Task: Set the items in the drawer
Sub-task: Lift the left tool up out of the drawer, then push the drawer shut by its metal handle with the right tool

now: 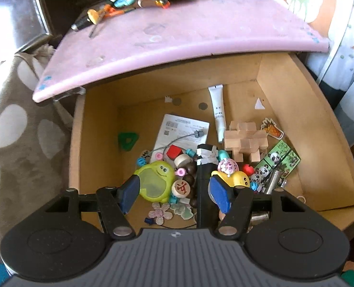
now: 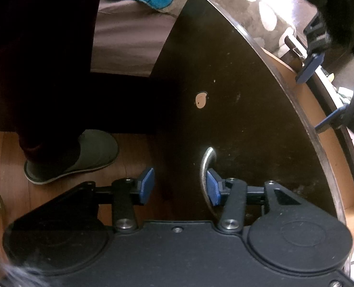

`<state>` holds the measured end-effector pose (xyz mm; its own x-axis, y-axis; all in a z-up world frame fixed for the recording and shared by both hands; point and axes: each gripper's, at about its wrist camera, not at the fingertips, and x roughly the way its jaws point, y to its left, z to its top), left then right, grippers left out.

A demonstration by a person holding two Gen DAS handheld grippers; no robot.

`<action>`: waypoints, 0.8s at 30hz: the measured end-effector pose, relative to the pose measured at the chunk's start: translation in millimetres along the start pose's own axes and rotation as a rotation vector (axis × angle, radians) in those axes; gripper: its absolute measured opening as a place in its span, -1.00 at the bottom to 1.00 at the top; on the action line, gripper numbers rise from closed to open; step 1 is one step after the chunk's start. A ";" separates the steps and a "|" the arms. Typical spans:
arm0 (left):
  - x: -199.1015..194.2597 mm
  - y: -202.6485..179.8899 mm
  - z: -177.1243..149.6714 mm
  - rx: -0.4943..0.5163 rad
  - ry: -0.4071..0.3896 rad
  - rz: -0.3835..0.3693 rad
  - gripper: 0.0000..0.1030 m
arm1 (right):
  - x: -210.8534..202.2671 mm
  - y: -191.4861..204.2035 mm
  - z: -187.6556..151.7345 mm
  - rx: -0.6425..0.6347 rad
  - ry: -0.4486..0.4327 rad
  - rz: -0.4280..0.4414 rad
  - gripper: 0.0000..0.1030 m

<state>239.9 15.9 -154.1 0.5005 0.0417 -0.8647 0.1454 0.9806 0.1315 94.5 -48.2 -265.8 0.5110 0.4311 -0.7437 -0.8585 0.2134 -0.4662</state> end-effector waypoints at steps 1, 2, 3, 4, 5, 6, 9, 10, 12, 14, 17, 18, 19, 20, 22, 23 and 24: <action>-5.1 2.4 -1.5 -0.009 -0.012 0.001 0.24 | -0.1 0.3 1.0 0.003 0.001 0.000 -0.05; -10.5 4.9 -3.3 -0.018 -0.026 0.001 0.24 | 0.1 0.5 1.9 0.006 0.003 0.000 -0.05; -17.3 7.6 -6.2 -0.030 -0.048 -0.003 0.24 | 1.2 0.9 3.3 0.011 0.005 -0.001 -0.05; -25.5 10.9 -9.8 -0.045 -0.077 -0.009 0.24 | 3.0 1.6 4.7 0.015 0.007 -0.001 -0.05; -33.8 13.9 -13.8 -0.058 -0.104 -0.013 0.24 | 2.8 2.0 4.6 0.019 0.007 -0.002 -0.05; -42.3 16.4 -18.5 -0.068 -0.130 -0.015 0.24 | 2.4 2.4 4.2 0.022 0.007 -0.002 -0.05; -65.4 21.2 -33.9 -0.079 -0.188 -0.021 0.24 | 2.1 2.6 4.1 0.027 0.010 -0.002 -0.06; -73.6 23.4 -40.8 -0.092 -0.208 -0.027 0.24 | 2.1 2.8 4.3 0.031 0.012 -0.003 -0.06; -88.2 28.9 -55.5 -0.128 -0.245 -0.039 0.24 | 2.6 2.7 5.7 0.042 0.021 -0.005 -0.06; -101.2 35.8 -73.5 -0.178 -0.276 -0.048 0.24 | 3.3 3.5 6.9 0.046 0.032 -0.010 -0.06; -113.4 45.5 -100.1 -0.257 -0.297 -0.067 0.24 | 4.1 9.4 7.7 0.015 0.052 -0.040 -0.09; -116.7 47.3 -108.1 -0.273 -0.304 -0.075 0.24 | 4.5 11.7 8.3 0.003 0.060 -0.055 -0.11; -120.2 48.8 -116.5 -0.288 -0.312 -0.081 0.24 | 4.9 13.9 9.2 -0.006 0.068 -0.072 -0.13; -123.8 49.7 -124.6 -0.302 -0.323 -0.083 0.24 | 5.4 15.8 10.1 -0.013 0.077 -0.090 -0.20; -129.7 51.8 -138.5 -0.333 -0.345 -0.098 0.24 | 6.5 18.3 12.0 -0.028 0.094 -0.123 -0.31; -132.3 53.2 -145.1 -0.353 -0.356 -0.108 0.24 | 7.1 19.5 12.9 -0.037 0.102 -0.136 -0.31; -134.5 54.8 -150.9 -0.379 -0.365 -0.118 0.24 | 7.7 20.7 13.8 -0.046 0.111 -0.149 -0.33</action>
<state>51.8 92.9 -103.7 0.7733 -0.0763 -0.6294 -0.0659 0.9777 -0.1995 80.1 -28.3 -274.6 0.6361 0.2979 -0.7117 -0.7714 0.2264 -0.5947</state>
